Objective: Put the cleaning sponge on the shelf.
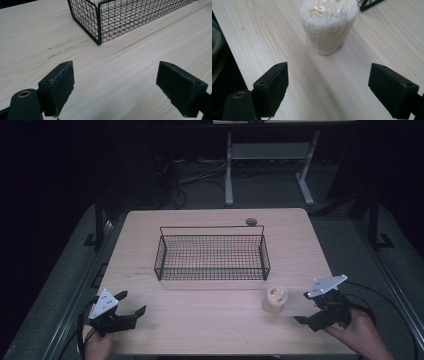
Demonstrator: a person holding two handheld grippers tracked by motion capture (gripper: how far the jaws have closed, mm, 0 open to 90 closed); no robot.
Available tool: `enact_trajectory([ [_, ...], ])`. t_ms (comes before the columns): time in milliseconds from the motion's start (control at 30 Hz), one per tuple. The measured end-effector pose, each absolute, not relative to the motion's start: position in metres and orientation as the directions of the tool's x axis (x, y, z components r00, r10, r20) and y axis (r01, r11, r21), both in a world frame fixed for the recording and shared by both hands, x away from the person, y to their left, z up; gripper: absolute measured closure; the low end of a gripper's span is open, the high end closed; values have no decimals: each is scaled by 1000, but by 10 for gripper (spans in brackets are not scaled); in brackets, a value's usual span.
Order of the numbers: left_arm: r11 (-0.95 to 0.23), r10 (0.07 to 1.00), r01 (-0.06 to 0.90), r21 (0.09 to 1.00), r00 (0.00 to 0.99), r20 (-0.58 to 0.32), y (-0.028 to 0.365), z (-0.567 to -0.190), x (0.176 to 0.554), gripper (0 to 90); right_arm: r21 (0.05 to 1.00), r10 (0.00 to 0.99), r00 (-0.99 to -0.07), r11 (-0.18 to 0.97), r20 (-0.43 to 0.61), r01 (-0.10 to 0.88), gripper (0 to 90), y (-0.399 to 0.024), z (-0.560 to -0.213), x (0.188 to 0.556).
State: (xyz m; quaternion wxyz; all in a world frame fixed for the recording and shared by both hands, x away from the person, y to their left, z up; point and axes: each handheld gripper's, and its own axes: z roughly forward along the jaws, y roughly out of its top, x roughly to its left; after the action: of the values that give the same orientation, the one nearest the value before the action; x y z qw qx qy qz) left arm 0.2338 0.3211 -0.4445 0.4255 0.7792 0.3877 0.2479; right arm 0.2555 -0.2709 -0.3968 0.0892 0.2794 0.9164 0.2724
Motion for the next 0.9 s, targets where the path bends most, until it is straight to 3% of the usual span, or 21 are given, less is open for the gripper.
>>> enact_trajectory([
  [467,-336,815,394,856,576,54,324,-444,238,141,511,509,-859,755,-62,410,153,-244,-383,269],
  [900,-335,820,391,857,569,61,325,-443,236,141,441,466,-883,804,-48,400,150,-220,-383,287],
])
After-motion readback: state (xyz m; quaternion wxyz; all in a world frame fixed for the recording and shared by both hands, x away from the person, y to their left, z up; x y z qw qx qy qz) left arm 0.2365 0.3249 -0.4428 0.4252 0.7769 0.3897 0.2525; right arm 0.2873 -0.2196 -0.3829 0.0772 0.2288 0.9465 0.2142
